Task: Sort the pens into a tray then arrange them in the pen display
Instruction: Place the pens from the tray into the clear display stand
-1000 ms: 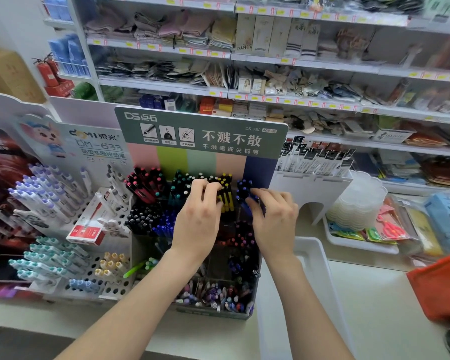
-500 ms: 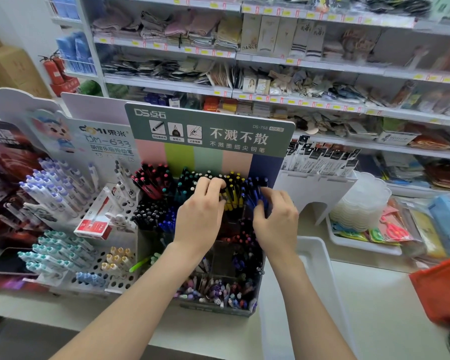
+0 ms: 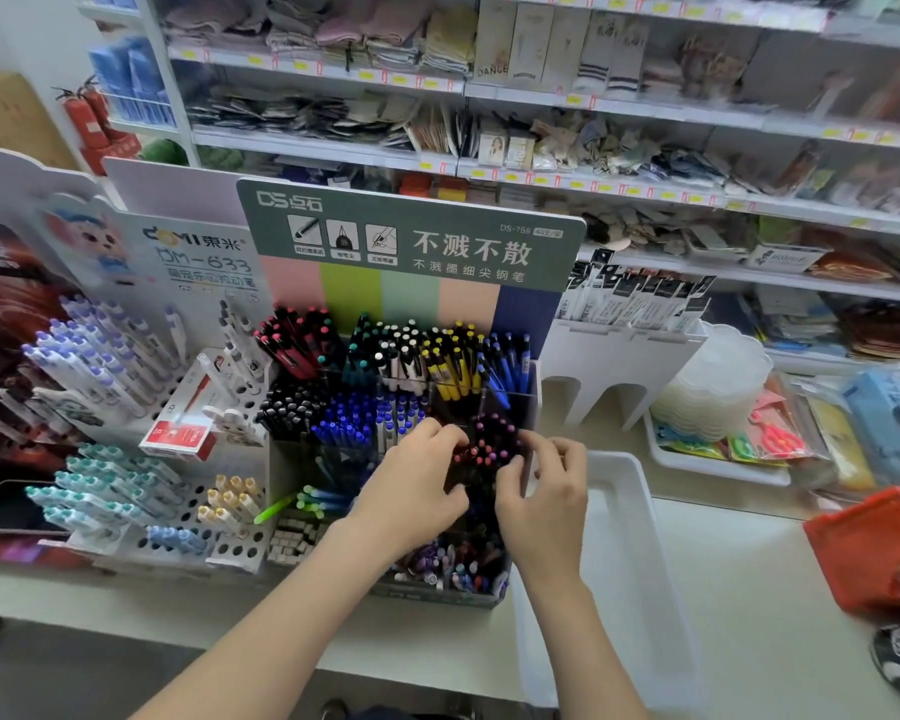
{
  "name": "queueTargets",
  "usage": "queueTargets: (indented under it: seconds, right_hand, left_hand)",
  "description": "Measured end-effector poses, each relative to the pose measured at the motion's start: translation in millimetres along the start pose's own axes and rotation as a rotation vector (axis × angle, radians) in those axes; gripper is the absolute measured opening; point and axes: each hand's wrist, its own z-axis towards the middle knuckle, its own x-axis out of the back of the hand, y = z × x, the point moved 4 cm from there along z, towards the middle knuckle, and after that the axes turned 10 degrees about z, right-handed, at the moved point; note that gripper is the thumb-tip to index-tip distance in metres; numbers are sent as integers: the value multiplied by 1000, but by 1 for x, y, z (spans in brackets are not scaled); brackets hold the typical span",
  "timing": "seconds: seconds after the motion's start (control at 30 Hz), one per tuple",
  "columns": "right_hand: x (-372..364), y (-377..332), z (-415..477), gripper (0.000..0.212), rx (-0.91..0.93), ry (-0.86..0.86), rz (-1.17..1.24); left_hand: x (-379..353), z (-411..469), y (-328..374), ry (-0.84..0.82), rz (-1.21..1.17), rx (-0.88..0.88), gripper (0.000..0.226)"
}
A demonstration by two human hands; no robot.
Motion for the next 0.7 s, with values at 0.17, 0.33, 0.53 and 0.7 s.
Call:
queueTargets:
  seconds: [0.17,0.33,0.53,0.7]
  right_hand:
    - [-1,-1,-5,22,58,-12,-150]
    - [-17,-12,-4,29,132,-183,-113]
    - [-17,-19,10,57,75,-155,-67]
    - [-9,-16,19,49,116,-106,-74]
  left_hand:
    - [-2,10,7,105,-6,24,46]
    - [6,17,10,201,46,4,25]
    - [21,15,-2,367,277,89,37]
    - [19,9,-5,385,274,60,38]
